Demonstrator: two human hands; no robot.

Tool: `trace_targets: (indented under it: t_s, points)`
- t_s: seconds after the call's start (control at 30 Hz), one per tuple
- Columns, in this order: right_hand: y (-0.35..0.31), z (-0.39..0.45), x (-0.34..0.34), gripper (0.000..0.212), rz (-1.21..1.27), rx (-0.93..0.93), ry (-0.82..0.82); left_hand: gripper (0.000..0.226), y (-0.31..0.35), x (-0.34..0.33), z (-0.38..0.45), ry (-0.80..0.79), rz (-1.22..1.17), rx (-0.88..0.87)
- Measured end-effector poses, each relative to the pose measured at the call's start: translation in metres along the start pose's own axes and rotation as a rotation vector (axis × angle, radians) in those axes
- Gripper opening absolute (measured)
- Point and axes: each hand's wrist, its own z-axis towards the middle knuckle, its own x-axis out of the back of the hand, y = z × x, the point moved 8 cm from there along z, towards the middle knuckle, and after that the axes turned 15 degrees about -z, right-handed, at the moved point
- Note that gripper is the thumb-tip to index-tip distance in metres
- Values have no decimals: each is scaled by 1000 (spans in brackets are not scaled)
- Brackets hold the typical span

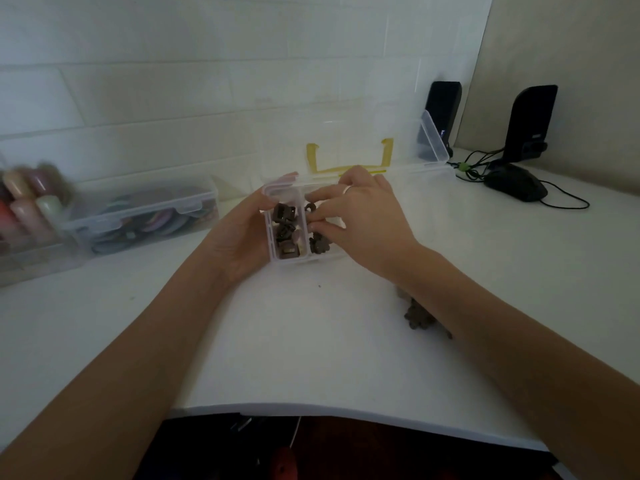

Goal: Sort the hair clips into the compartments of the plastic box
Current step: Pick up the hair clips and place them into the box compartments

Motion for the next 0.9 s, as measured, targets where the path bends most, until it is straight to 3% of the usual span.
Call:
trace_targets:
  t_s: [0.17,0.27,0.33,0.4,0.47,0.53,0.57,0.7,0.9]
  points:
    - [2,-7,-4,29,33,55,-42,61,2,6,2,43,-11,-23]
    - [14,-6,14,23,174,-11,42,59,2,6,5,29,-15,-29]
    - [29,-4,28,18,289,-99,35,64,7,16,5,103,-18,-63]
    - [40,-5,31,15,407,-142,-142,63,12,27,3,179,4,-89]
    - [45,-14,23,15,436,-115,-448,52,13,28,2,202,13,-98]
    - [50,-28,10,17,383,-91,-722,46,12,29,2,216,0,-99]
    - [54,-32,7,17,340,-98,-777,46,13,29,3,217,2,-103]
    - [73,-31,7,8,142,-162,-750,58,13,31,5,201,24,-116]
    - [94,-32,8,19,-131,-232,-747,53,14,38,4,280,-1,-111]
